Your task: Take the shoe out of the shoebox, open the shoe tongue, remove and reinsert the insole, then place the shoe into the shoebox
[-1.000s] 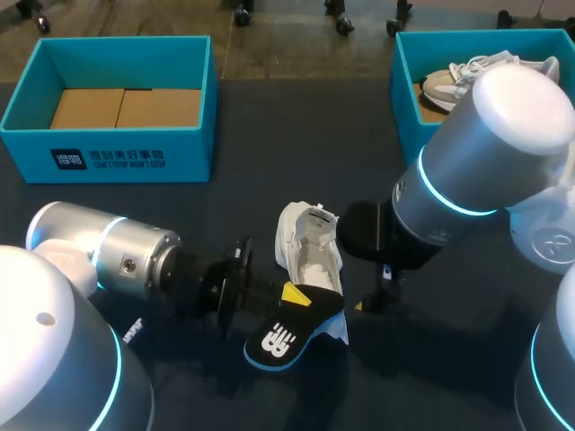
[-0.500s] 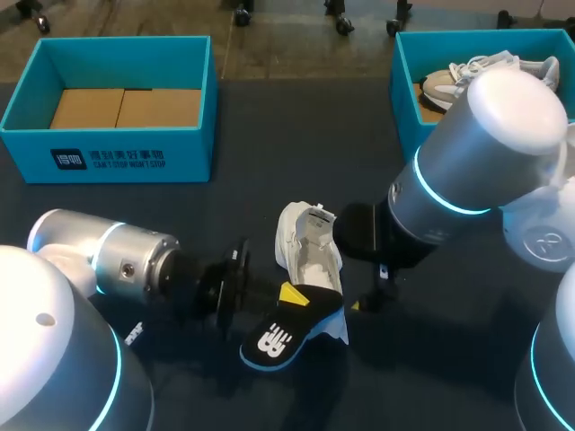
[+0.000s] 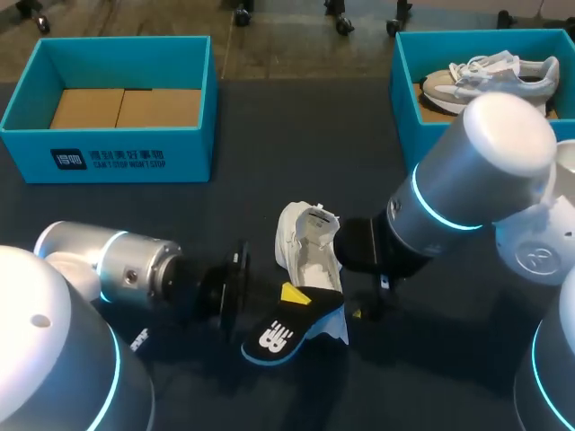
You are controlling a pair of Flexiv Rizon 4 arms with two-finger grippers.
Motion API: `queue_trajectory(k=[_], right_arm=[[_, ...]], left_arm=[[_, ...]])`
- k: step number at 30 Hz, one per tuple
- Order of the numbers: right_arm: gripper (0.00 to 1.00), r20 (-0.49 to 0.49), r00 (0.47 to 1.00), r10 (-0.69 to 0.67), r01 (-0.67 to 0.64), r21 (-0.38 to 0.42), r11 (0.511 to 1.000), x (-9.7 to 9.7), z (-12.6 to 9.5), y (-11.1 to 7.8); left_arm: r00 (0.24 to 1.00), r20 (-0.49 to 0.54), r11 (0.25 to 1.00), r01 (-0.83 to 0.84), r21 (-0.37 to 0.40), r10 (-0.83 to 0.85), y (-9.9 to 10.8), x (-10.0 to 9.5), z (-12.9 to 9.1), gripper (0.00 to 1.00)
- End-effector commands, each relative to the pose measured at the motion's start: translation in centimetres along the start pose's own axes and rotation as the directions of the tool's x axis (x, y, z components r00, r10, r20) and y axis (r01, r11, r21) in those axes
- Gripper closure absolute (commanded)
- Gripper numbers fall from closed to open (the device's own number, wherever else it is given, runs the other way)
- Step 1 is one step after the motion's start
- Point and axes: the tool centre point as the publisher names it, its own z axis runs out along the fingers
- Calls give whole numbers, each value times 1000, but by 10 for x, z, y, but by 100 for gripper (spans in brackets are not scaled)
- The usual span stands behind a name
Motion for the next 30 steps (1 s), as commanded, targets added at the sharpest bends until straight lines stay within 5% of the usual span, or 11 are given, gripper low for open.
queue_trajectory(k=[1,30], right_arm=[[0,13,1000,11,-11,0,1000,1,2,0],[0,7,1000,26,-26,9,1000,1,4,-1]], left_arm=[[999,31,1000,-10,-11,10,3,-2,5,100],[998,53,1000,26,-14,-25,30,5,10,100]])
